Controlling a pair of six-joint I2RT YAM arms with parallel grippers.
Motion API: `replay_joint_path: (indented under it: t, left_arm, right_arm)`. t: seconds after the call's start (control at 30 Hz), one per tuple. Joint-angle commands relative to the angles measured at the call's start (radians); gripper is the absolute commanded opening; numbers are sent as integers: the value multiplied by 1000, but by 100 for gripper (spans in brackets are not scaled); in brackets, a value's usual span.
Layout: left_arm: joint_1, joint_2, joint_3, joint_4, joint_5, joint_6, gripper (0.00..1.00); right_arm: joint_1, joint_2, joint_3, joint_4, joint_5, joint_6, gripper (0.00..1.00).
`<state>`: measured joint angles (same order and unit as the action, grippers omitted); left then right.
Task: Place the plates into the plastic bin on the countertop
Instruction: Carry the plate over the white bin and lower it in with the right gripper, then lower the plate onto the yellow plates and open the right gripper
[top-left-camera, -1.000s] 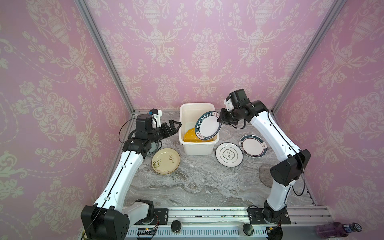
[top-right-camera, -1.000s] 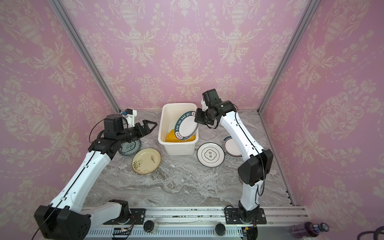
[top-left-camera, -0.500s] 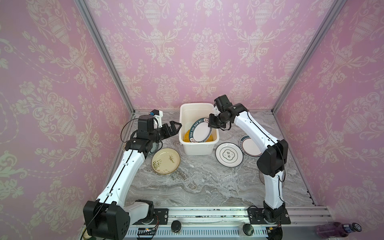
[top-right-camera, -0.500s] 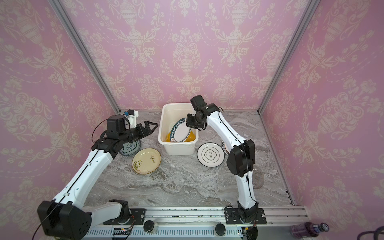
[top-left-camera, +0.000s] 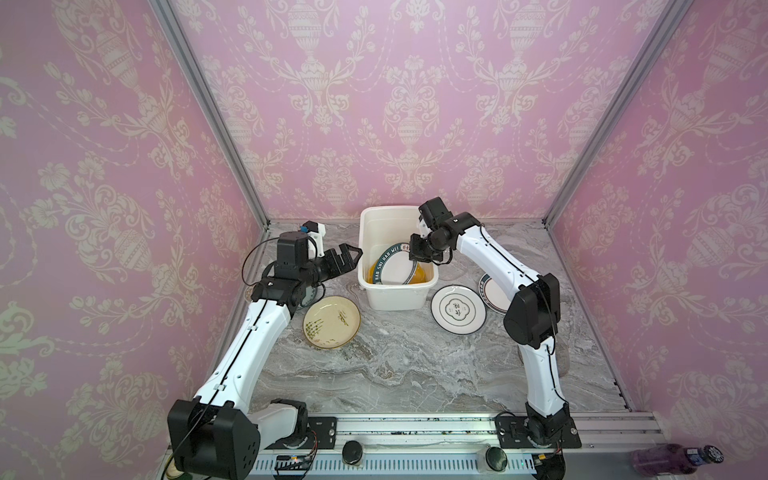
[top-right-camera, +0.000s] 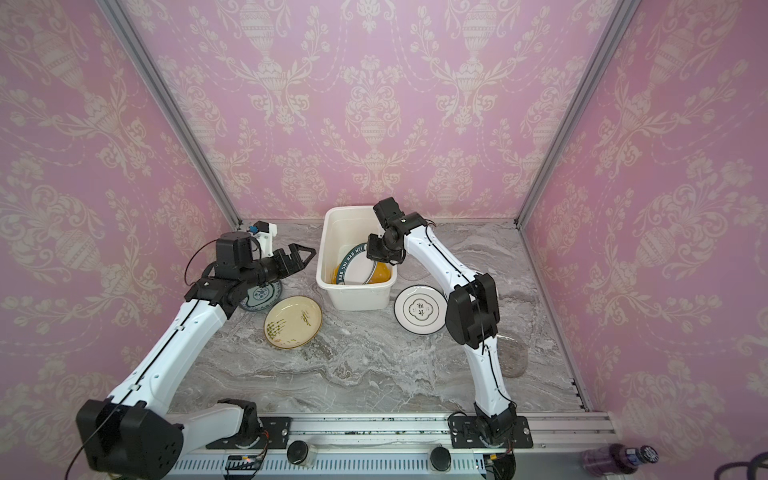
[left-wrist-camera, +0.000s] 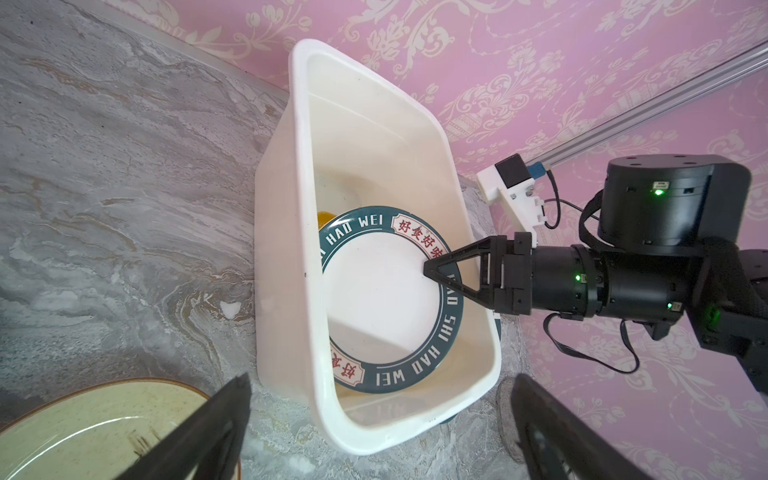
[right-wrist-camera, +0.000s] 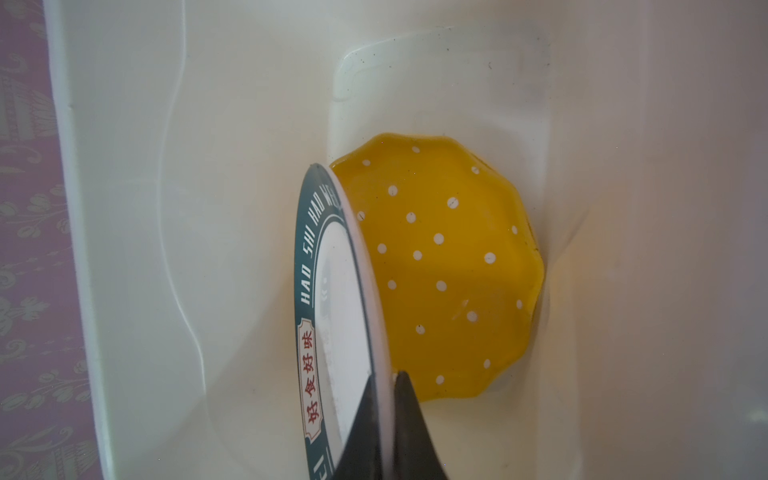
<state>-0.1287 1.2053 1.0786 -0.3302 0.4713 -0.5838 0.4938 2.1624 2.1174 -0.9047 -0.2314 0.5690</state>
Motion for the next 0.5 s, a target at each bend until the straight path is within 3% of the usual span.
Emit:
replay_joint_path:
  t: [0.0,0.23,0.47]
  left_arm:
    - [-5,-4,-10,5,-21,30,99]
    - [-5,-6,-2,-9,-19,38,99]
    - [-5,-14,-5,-13,-21,32,99]
  right_arm:
    - [17,6,-24,15,-42,-6,0]
    - [22,14,-56,20,-45,-15,0]
    - [23,28,-78,8,-35,-32,7]
